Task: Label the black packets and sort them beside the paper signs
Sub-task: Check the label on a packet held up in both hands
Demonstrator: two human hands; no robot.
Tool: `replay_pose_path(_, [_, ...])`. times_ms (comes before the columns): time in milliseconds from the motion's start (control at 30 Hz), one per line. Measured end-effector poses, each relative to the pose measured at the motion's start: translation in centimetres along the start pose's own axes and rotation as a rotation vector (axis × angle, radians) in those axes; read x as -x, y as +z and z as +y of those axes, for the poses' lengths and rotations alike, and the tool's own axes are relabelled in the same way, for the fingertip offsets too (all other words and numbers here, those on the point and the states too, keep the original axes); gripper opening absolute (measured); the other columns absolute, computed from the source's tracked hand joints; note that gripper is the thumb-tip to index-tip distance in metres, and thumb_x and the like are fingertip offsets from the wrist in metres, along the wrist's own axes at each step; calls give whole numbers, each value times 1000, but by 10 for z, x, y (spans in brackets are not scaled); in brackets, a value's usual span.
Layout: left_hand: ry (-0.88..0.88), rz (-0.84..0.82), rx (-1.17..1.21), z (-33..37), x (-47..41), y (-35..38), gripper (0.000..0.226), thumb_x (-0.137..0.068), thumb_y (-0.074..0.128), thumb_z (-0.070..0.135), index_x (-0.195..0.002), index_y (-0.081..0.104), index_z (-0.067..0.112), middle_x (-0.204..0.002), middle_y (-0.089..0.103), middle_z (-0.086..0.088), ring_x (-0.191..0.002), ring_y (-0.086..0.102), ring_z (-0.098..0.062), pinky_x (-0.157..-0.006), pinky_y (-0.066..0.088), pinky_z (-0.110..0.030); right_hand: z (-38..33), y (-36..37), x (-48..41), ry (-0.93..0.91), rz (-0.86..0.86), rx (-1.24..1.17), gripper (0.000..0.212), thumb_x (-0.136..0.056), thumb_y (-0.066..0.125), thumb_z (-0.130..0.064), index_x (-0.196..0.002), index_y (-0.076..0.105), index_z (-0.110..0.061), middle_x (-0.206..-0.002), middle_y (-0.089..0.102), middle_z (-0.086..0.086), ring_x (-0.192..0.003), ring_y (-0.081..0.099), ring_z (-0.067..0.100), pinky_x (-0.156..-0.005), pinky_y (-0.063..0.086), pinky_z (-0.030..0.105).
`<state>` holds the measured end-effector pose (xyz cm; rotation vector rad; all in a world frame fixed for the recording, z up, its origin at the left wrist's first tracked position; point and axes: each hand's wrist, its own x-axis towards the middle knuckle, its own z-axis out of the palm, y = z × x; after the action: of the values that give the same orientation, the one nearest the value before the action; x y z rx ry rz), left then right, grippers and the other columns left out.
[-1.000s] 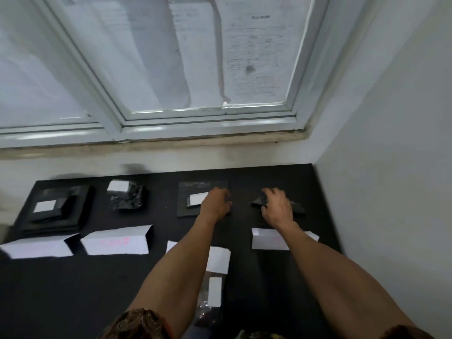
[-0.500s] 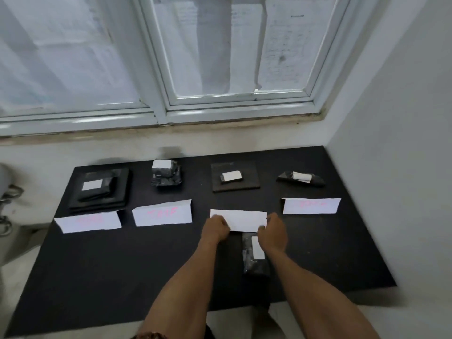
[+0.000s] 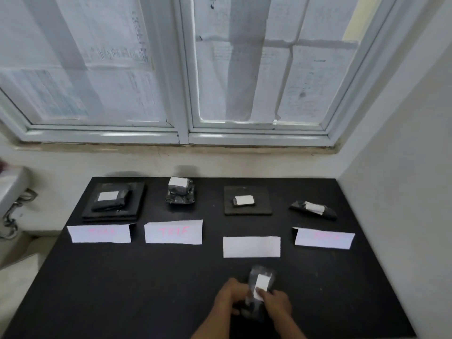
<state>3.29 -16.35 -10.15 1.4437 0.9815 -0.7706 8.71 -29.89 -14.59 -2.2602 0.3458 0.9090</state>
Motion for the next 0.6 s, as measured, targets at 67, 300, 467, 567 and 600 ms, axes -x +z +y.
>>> replay_pose_path(67, [-44, -18, 0, -4, 1, -1, 38, -59, 70, 33, -90, 65, 12, -66, 65, 1, -62, 62, -10, -66, 59, -29, 0, -4, 4, -3, -15, -42, 46, -83, 70, -40, -110, 71, -3, -120, 66, 17, -110, 62, 29, -91, 47, 28])
replay_pose_path(300, [10, 114, -11, -4, 16, -13, 15, -79, 65, 33, -82, 63, 18, -65, 66, 6, -56, 63, -7, -73, 57, -25, -27, -11, 14, -210, -289, -67, 20, -83, 65, 11, -103, 68, 15, -112, 65, 31, -107, 62, 39, -98, 46, 38])
replay_pose_path(467, [98, 195, 327, 9, 29, -37, 44, -79, 72, 14, -115, 49, 4, -99, 62, -10, -86, 61, -20, -75, 58, -38, -51, -32, 29, -245, -330, -40, 31, -76, 80, -19, -102, 74, -4, -95, 71, 3, -88, 67, 12, -59, 46, 7])
replay_pose_path(567, [130, 218, 438, 14, 38, -50, 47, -81, 72, 5, -121, 46, 6, -113, 59, -15, -92, 61, -25, -71, 59, -40, -65, -34, 36, -257, -382, -58, 26, -74, 82, -16, -97, 76, -7, -97, 74, 7, -86, 68, 14, -69, 51, 15])
replay_pose_path(600, [129, 202, 452, 15, 40, -55, 39, -82, 70, 3, -117, 51, 5, -111, 61, -15, -95, 62, -27, -77, 59, -43, -69, -33, 37, -264, -395, -70, 23, -72, 83, -14, -93, 76, -7, -95, 74, 8, -81, 68, 13, -67, 52, 15])
